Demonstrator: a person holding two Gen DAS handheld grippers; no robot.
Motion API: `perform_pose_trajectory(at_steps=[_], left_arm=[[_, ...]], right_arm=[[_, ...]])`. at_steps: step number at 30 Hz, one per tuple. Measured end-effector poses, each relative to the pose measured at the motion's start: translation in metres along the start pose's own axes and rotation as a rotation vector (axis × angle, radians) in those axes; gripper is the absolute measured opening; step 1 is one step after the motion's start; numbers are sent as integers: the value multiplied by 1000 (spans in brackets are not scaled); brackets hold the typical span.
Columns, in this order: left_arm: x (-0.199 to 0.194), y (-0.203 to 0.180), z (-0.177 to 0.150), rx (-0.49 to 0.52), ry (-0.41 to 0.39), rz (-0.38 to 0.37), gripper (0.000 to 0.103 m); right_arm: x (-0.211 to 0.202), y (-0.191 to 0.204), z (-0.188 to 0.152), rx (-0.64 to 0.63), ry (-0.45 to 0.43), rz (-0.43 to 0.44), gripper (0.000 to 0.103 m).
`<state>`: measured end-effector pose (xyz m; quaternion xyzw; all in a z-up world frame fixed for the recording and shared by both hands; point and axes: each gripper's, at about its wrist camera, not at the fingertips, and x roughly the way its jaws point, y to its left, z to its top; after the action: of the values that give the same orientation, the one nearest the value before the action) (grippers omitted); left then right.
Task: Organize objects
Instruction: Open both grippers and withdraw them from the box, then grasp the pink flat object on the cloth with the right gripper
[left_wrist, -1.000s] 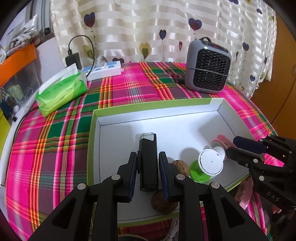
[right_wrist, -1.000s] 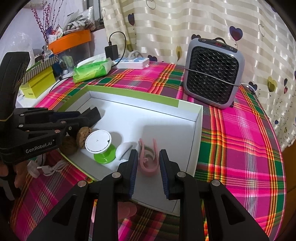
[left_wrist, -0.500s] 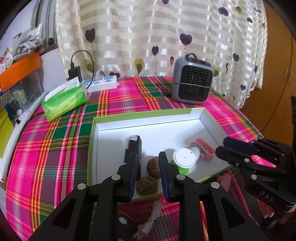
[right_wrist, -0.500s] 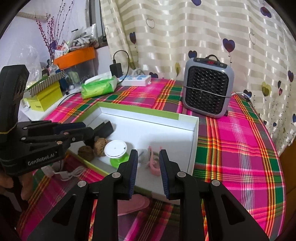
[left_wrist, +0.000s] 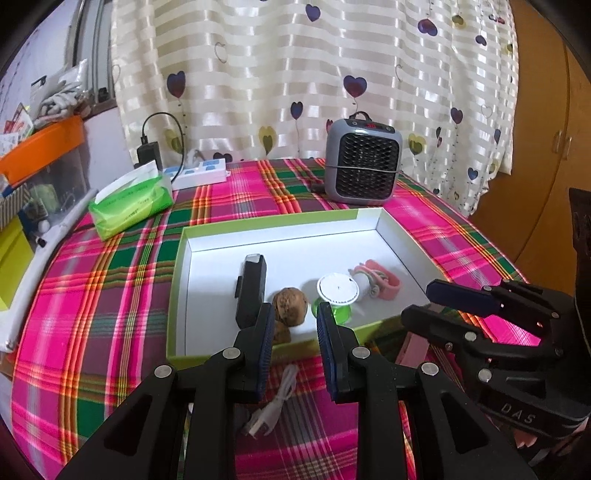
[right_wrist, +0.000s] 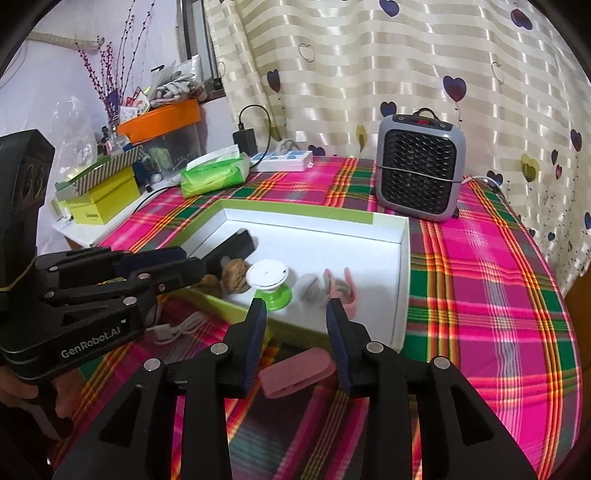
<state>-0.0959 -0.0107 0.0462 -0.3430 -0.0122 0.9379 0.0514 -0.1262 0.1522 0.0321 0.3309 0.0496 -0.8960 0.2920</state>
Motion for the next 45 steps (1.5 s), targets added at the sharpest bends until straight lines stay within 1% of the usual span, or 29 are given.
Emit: perform_pose_trajectory(at_steps=[10, 20, 37, 39, 41, 42, 45], left_arm=[[-6, 3, -16, -24, 0, -7, 21], [-9, -1, -26, -9, -4, -23, 21], [-10, -5, -31, 9, -10, -26, 21], [-10, -5, -31, 8, -10, -27, 21], [-10, -5, -31, 9, -9, -26, 21], [-10, -5, -31, 9, -9, -26, 21], [-10, -5, -31, 9, -8, -25, 21]], right_arm=[[-6, 13, -7, -14, 11, 4, 39], [-8, 20, -13, -9, 29, -21, 39], [-5, 20, -21, 0, 63, -27, 39], [-4, 20, -21, 2, 64, -29, 41], [-4, 20, -22, 4, 67, -33, 46], [-3, 19, -22, 6, 69, -37, 47], [-3, 19, -22, 10, 70, -38, 47]])
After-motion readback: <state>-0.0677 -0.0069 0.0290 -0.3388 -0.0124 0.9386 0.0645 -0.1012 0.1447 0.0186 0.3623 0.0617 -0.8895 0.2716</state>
